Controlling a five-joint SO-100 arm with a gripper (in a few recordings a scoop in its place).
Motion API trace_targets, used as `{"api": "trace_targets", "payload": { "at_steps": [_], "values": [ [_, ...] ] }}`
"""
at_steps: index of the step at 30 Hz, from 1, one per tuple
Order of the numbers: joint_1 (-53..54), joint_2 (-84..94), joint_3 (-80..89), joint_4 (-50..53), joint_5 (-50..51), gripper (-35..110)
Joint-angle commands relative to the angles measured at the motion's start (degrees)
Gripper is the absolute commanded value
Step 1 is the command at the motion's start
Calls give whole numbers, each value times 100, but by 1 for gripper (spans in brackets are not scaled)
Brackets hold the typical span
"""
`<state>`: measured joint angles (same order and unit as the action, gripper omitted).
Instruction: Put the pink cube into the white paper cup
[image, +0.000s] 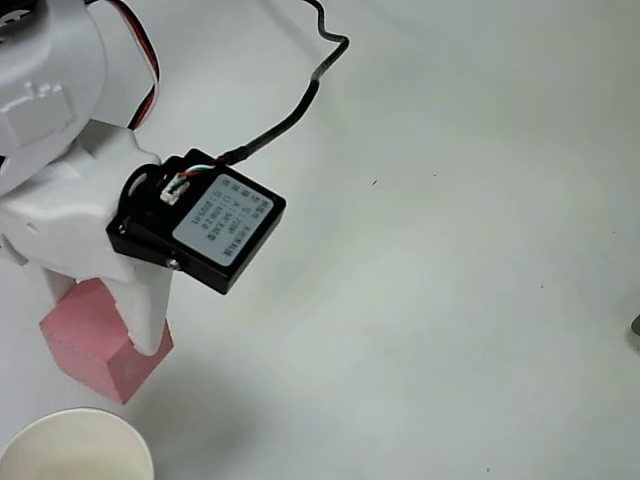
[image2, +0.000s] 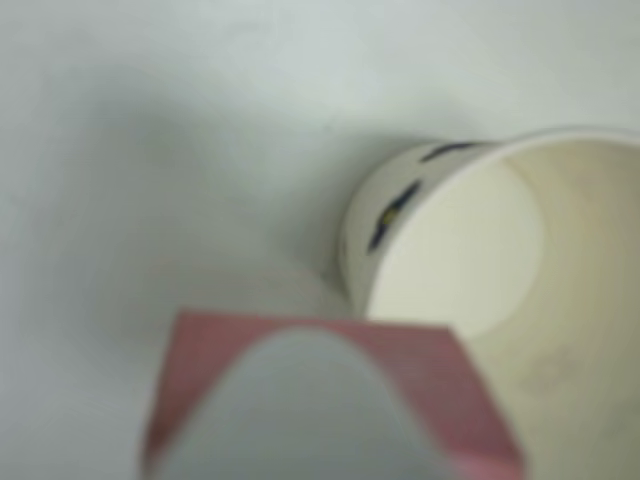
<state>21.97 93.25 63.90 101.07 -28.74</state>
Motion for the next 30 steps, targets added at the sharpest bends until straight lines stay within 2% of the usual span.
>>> {"api": "trace_targets", "payload": {
  "at_steps": [1,14,30],
  "values": [
    [220,211,-79,-26,-141,20],
    [519,-396,-325,-325,-281,20],
    [668,-1354,-1872,-290,-466,20]
  ]
}}
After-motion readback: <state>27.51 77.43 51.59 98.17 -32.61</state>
